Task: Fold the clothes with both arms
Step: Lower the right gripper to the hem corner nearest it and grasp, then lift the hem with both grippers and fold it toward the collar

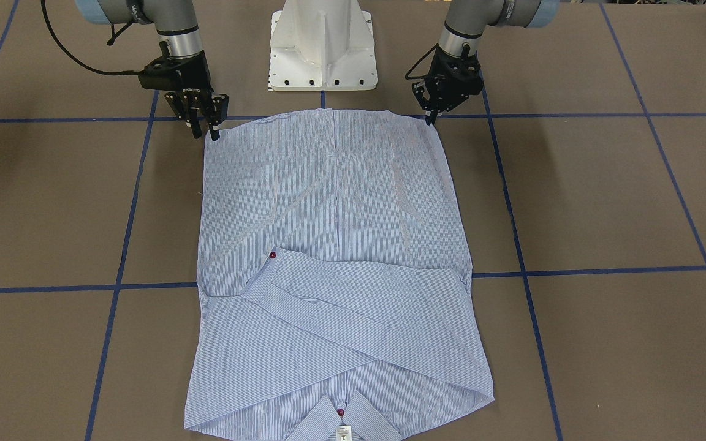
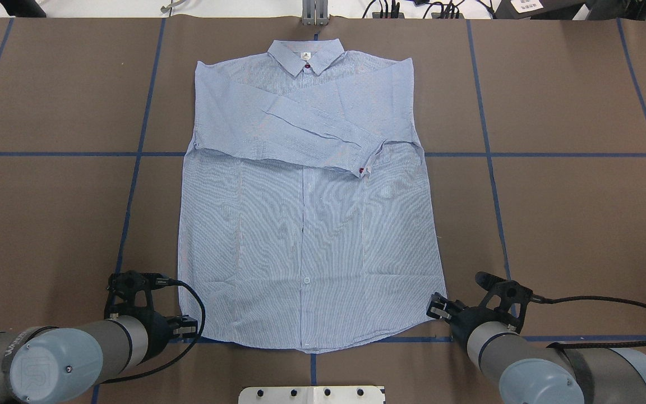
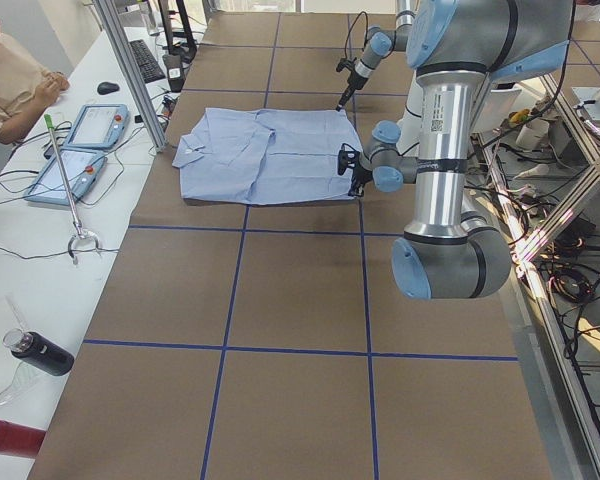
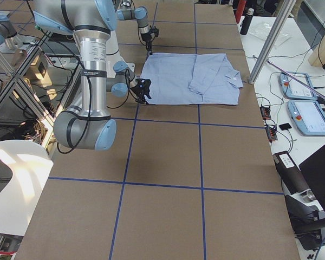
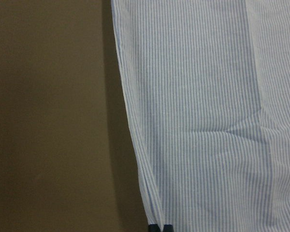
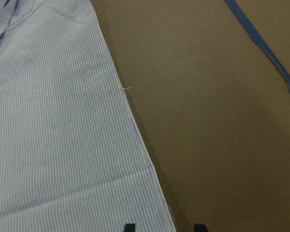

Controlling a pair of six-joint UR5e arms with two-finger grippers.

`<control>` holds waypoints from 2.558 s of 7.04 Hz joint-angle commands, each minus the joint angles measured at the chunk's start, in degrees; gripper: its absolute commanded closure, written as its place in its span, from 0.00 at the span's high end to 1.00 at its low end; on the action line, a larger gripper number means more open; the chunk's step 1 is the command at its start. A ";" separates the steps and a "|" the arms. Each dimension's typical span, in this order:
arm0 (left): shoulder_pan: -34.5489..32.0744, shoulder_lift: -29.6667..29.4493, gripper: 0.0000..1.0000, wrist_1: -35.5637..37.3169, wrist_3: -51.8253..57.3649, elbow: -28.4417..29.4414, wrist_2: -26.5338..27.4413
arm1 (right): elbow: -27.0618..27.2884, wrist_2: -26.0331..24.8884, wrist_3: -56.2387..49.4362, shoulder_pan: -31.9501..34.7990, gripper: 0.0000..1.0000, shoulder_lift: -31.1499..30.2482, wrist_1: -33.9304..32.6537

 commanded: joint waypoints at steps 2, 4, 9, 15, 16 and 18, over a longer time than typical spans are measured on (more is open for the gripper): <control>0.00 -0.03 0.00 0.00 0.07 -0.76 0.00 | -0.24 -0.09 0.07 -0.35 0.32 0.10 -0.31; 0.00 -0.11 0.00 0.09 0.07 -0.76 -0.08 | -0.68 -0.09 -0.02 -0.53 0.33 0.44 -0.93; 0.00 -0.20 0.00 0.09 0.16 -0.76 -0.09 | -0.77 0.00 -0.02 -1.49 0.34 0.54 -1.02; -0.26 0.15 0.00 0.35 0.25 -5.21 -0.70 | 8.30 -0.27 -0.37 -1.50 0.00 0.10 -7.29; -0.52 0.76 0.00 1.14 0.42 -9.68 -1.22 | 16.55 1.13 -0.37 -1.58 0.00 0.36 -16.22; -0.62 0.76 0.00 12.59 0.16 -25.63 -9.10 | 28.61 4.47 -0.37 -2.89 0.00 0.45 -25.23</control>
